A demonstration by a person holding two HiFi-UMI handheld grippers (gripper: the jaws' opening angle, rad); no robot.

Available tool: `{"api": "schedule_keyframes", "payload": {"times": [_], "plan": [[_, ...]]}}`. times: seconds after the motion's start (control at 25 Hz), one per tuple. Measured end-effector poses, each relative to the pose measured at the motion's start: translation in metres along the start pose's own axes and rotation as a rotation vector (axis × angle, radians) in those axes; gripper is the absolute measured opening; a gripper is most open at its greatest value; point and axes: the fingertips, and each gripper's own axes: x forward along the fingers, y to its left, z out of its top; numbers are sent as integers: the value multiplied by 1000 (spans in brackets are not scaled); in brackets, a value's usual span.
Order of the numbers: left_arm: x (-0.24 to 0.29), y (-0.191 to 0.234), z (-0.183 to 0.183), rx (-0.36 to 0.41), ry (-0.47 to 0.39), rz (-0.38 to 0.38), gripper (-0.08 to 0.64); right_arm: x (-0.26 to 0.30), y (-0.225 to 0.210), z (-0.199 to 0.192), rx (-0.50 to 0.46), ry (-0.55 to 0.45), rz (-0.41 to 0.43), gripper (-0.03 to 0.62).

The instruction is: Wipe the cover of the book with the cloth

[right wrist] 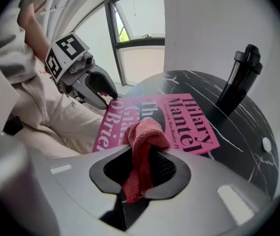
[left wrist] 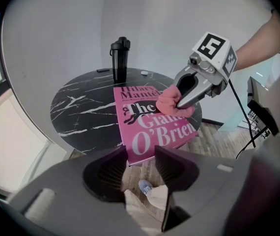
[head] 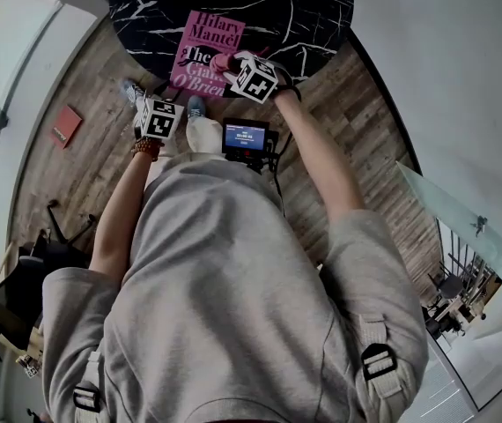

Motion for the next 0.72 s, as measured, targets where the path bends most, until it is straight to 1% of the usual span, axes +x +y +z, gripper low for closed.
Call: {"api": "schedule_keyframes", "payload": {"times": [0.24,0.32,0.48,0.72], "plan": [[1,0,0,6,0,5,181,1,19,-1,-16,-4,42,97],[3,1,0,-2,-7,10,181,2,24,-1,-27,-3,54,97],[0,1,0,-21,7,11,181,2,35,-1,-33,1,76,97],[-3,1,4,-31,15,14,181,2,53,-1,-50,15,140,97]]}}
